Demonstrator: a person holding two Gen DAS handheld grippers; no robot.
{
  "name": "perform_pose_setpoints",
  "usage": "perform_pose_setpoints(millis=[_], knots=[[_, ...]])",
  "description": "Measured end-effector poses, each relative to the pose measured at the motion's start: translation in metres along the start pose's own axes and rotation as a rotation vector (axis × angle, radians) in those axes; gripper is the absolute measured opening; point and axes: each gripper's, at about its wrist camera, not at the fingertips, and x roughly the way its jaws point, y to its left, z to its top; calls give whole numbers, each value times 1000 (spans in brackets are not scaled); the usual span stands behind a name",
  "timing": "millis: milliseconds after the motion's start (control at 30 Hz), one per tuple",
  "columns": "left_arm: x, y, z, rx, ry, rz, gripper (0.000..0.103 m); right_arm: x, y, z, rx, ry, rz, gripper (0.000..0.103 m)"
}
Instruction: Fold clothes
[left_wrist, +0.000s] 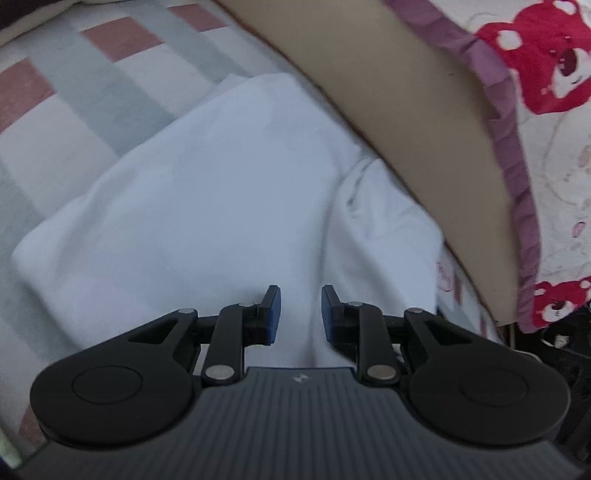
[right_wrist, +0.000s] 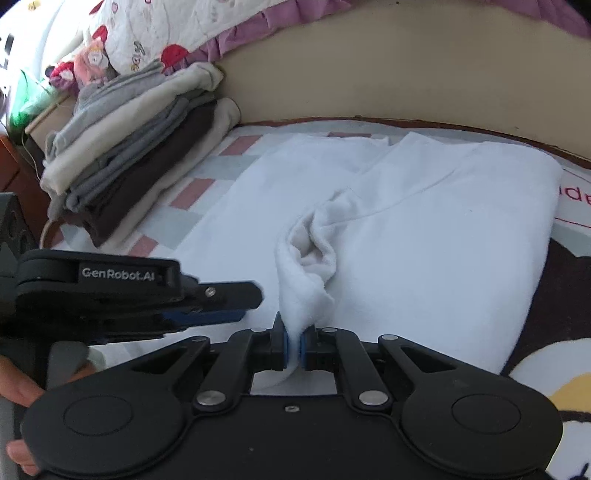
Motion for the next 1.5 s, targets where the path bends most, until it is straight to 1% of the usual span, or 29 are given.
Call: perform_pose_setpoints(millis=[67,100,233,367,400,500,567,633,667,700,800,867,933,967,1033,1100,1133,1167,1233,1300,1367,1433,1467,1500], knots=[[1,-4,2,11,17,-33,25,3,0,-3,-5,17,-8,9],[3,-6,2,17,24,-37,26,3,0,-3,-8,18,-9,9],[10,-12,3,39,46,-41,29,3,0,-4,-14,25,-17,9],[15,-14,2,38,72,-41,29,4,-5,-2,23,36,-20,9],[16,-16,2,42,79,-38,31,3,-7,-2,28,35,-18,9],[16,-26,7,77,103,-23,34,-1,-10,-1,40,17,13,9],[15,-34,14,112,122,-10,39,-5,-13,1,69,-2,48,9],[20,-41,22,151,163,7,52,-9,-16,3,98,-23,79,9],[25,-45,28,182,217,23,55,-11,-17,3,105,-34,89,9],[27,-47,35,193,254,32,58,-13,-18,4,113,-42,98,9],[29,-56,60,217,349,51,58,-17,-20,3,131,-72,137,9],[30,-72,73,285,392,63,58,-20,-19,4,124,-94,153,9],[38,-87,79,337,441,108,60,-23,-18,5,119,-118,168,9],[42,-93,78,351,473,142,61,-25,-19,6,121,-131,174,9],[42,-101,73,347,555,244,63,-27,-20,6,119,-138,200,9],[25,-113,74,398,583,346,63,-27,-16,3,107,-122,241,9],[16,-120,76,442,605,398,63,-27,-13,2,88,-120,244,9],[3,-129,78,497,607,428,63,-28,-6,1,51,-128,221,9],[-27,-141,83,566,557,405,66,-27,1,4,9,-141,196,9],[-53,-144,84,601,526,434,67,-25,-2,6,26,-147,210,9],[-75,-141,80,625,484,417,67,-24,-6,6,39,-158,225,9],[-83,-130,76,617,436,354,68,-26,-7,2,43,-175,235,9],[-79,-123,76,593,431,287,68,-27,-9,0,49,-182,241,9],[-72,-113,76,564,443,216,69,-28,-10,-2,57,-188,248,9]])
